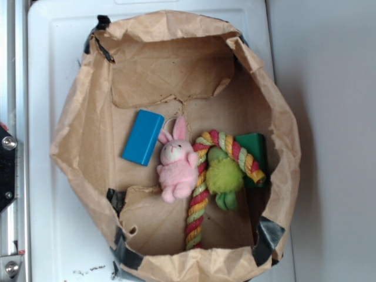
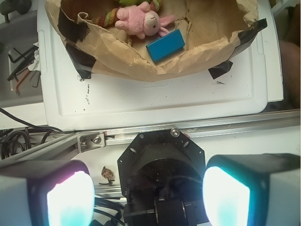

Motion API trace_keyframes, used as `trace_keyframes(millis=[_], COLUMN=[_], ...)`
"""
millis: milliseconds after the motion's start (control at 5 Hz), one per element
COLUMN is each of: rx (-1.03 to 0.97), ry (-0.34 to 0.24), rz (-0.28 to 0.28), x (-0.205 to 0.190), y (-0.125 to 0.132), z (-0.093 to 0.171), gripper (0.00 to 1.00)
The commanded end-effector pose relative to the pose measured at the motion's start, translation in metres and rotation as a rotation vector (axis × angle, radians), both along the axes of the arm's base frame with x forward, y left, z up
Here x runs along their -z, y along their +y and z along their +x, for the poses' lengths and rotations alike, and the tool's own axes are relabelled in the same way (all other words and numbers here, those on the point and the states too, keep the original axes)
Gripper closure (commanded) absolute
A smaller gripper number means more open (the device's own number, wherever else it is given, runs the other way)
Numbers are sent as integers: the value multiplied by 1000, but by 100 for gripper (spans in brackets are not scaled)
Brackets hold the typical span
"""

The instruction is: Grab the blue block.

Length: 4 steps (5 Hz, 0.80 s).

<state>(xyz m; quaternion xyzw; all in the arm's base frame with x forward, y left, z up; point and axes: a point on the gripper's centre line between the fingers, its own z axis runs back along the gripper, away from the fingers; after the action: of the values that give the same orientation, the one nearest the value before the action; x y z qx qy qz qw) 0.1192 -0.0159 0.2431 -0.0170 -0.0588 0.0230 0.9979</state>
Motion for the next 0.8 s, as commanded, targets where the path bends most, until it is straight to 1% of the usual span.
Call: trace_keyframes(millis=[0, 200, 400, 600], rx=[0, -64, -157, -248], ry=[0, -1, -35, -83], rz=[0, -5, -20, -30], x=[0, 1, 8, 18], y=[0, -4, -1, 4], z=[0, 29, 63, 85], gripper=[0, 0, 0, 0])
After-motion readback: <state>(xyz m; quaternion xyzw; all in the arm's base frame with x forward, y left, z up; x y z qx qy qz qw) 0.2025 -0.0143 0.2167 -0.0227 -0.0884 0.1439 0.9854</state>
